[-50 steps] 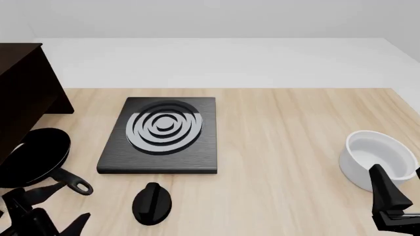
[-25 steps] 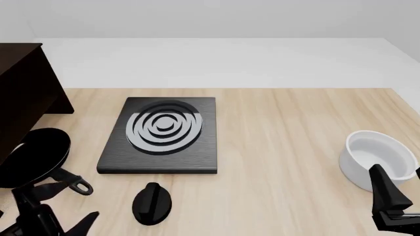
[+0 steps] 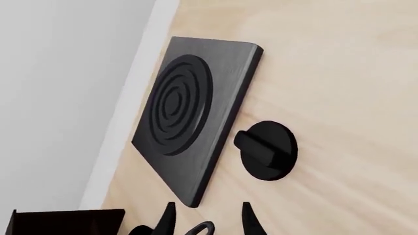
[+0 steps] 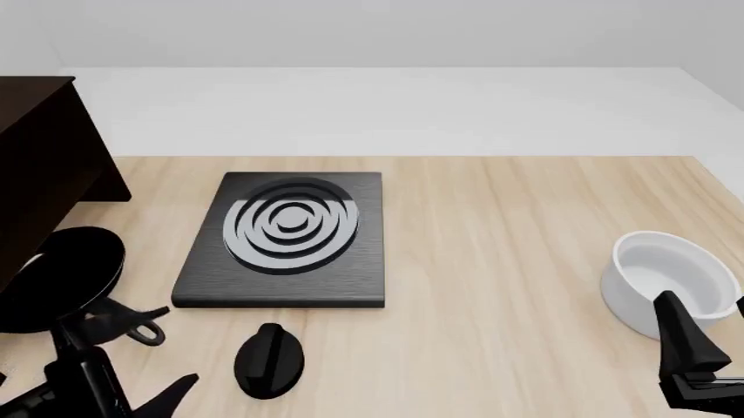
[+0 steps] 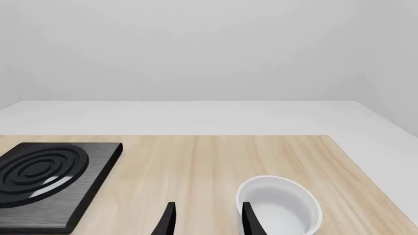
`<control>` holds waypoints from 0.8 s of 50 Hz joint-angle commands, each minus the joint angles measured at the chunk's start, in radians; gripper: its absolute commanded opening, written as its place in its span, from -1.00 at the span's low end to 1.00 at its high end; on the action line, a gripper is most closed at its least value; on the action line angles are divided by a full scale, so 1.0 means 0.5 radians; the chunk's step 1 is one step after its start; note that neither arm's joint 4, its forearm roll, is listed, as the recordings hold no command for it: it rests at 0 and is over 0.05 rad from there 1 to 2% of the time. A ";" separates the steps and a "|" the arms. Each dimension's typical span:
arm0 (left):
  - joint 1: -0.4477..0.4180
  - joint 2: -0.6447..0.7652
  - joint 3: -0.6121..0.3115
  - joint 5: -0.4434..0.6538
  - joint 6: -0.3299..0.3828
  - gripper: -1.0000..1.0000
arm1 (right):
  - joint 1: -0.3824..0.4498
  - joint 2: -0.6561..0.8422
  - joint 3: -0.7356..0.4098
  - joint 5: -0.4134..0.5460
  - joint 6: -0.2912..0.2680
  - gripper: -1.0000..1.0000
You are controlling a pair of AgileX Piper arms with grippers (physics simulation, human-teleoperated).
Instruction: Put the frying pan under the cabinet shelf.
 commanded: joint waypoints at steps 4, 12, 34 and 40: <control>-0.115 0.043 -0.066 0.074 -0.084 1.00 | 0.001 0.000 0.000 0.000 0.000 1.00; -0.148 0.054 -0.063 0.082 -0.109 1.00 | 0.000 0.000 0.000 0.000 0.000 1.00; -0.243 0.027 -0.135 0.172 -0.209 1.00 | 0.000 0.000 0.000 0.000 0.000 1.00; -0.304 0.020 -0.164 0.218 -0.257 1.00 | 0.000 0.000 0.000 0.000 0.000 1.00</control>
